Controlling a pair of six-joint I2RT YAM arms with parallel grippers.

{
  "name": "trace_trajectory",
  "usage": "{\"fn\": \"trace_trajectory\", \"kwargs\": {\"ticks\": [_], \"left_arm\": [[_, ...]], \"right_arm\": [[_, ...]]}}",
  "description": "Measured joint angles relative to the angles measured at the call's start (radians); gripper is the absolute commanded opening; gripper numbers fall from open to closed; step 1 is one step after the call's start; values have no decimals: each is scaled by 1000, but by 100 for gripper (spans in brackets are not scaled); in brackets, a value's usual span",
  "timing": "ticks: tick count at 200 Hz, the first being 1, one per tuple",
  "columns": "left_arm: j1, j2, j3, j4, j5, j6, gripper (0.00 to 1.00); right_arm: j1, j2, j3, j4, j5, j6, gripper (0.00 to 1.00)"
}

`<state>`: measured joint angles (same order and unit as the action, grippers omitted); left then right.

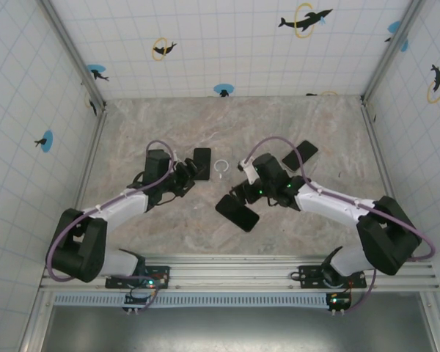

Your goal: Take the phone out of the phone case

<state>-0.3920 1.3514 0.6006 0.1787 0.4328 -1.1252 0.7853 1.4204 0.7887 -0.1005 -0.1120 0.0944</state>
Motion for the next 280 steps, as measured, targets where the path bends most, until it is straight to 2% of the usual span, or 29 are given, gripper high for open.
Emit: {"fn": "trace_trajectory", "kwargs": {"ticks": [26,60,135,212,254,280], "left_arm": [[-20,-32,-1,-21,-15,-1,95],[-23,-81,-17,-56,-31,0,96],[-23,-199,-57,-153,-53,53,96],[-23,-215,-82,-167,-52,52,96],[-23,-227,-84,-167,-52,51,96],[-23,-228,-85,-167,-52,51,96]], "right_arm": [[35,-3,-16,-74,12,-105,91],[84,21,-23,-87,42,-162,93],[119,142,-23,-108,66,-159,94],[141,180,-21,-87,64,-140,92],[153,219,11,-82,97,-150,86],[158,234,24,-81,112,-151,74]]}}
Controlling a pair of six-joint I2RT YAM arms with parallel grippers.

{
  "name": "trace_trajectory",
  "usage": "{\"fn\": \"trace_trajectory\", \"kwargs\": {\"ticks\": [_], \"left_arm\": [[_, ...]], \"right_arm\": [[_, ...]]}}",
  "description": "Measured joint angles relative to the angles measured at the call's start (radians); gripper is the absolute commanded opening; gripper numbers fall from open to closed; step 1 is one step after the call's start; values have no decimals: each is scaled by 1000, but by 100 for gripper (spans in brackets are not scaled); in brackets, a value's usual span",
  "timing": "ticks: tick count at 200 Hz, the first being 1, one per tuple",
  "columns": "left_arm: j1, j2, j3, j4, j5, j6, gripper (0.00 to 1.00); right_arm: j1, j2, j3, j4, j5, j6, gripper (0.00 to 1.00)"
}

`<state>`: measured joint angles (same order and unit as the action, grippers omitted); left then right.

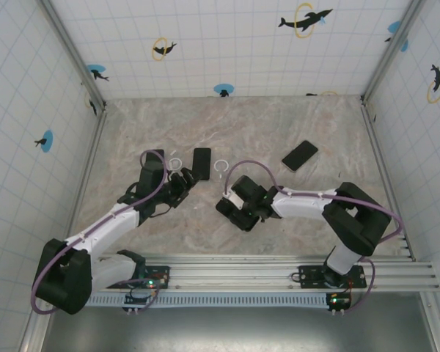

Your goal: Take the phone out of the phone case

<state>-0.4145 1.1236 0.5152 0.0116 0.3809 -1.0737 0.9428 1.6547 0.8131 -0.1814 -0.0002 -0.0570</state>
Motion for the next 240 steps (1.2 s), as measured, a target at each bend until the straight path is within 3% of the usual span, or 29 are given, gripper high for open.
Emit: {"fn": "trace_trajectory", "kwargs": {"ticks": [26,56,92,132,190,240], "left_arm": [[0,0,-7,0,0,0,96],[0,3,-10,0,3,0,96],[0,23,-9,0,8,0,94],[-27,64,27,0,11,1,91],[-120,169,130,19,27,0,79],[-159,266,199,29,50,14,64]], "right_arm": [[0,0,0,-1,3,9,63],[-3,-2,1,-1,3,15,56],[-29,-11,1,-5,-17,59,53],[-138,-82,-76,64,-124,220,51],[-188,-149,-112,270,-230,468,50],[-208,-157,-112,349,-268,563,49]]}}
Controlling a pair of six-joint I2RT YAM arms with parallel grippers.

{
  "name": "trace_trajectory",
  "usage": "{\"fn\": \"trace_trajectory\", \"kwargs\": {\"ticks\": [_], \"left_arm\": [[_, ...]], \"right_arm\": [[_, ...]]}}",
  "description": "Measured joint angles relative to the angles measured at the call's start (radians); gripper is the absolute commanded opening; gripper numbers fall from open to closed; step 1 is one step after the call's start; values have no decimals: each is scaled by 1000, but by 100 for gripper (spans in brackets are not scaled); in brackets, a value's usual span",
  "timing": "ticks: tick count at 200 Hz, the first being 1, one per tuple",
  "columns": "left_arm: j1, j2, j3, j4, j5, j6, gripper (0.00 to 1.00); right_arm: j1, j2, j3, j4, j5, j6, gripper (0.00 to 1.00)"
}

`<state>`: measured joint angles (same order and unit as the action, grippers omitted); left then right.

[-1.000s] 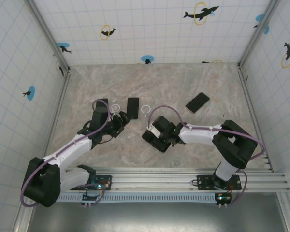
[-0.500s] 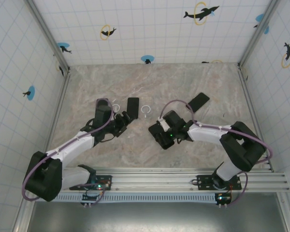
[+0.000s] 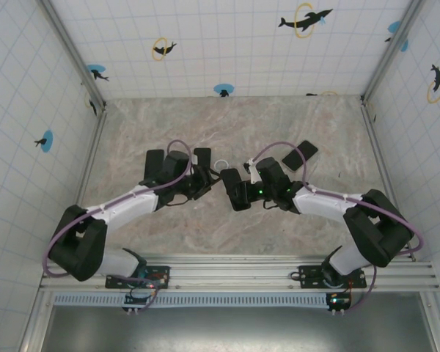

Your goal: Take the phone out of the phone case

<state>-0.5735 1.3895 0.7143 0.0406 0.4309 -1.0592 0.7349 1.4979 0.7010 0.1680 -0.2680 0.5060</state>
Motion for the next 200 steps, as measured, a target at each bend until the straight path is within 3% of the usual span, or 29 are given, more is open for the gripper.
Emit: {"fn": "trace_trajectory", "kwargs": {"ticks": [106,158,179,200], "left_arm": [[-27,128,76,56,56,34,35],[-29,138,87,81,71,37,14],[-29,138,92,80,72,39,6],[-29,138,94,80,71,39,5]], "right_arm": [[-2,-6,0,30,-30,44,49],[-2,-13,0,44,-50,57,50],[-3,-15,0,48,-53,60,55],[-4,-17,0,50,-55,62,74]]}}
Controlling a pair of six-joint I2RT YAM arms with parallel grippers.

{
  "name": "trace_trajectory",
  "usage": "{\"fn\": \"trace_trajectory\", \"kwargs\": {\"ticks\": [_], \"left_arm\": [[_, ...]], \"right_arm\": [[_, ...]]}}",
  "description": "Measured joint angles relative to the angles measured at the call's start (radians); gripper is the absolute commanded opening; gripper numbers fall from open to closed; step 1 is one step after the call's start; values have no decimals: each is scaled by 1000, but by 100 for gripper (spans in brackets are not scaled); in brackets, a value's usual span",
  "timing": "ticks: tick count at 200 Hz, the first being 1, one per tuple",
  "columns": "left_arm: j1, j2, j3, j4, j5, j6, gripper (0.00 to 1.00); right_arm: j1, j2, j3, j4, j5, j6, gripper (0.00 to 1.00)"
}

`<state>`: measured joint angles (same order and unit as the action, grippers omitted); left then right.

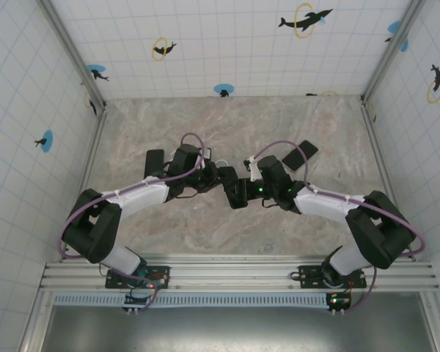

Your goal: Take the phone out of the phone case

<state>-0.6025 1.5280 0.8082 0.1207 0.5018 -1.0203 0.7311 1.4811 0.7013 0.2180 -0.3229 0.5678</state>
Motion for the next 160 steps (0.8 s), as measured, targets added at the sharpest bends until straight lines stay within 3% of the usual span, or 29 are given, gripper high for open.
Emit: {"fn": "trace_trajectory", "kwargs": {"ticks": [36,85,127,160], "left_arm": [[0,0,16,1,-4,-1,4],[7,0,47,66,18,-35,5],[47,1,50,175,23,-115,5],[52,10,53,248,33,-183,5]], "right_arm": [[-9,-14,-5,21,1,18,83],[-38,-160,-124,147,32,106,84],[-53,-245,-223,293,66,244,81],[-59,-256,-273,429,97,362,70]]}}
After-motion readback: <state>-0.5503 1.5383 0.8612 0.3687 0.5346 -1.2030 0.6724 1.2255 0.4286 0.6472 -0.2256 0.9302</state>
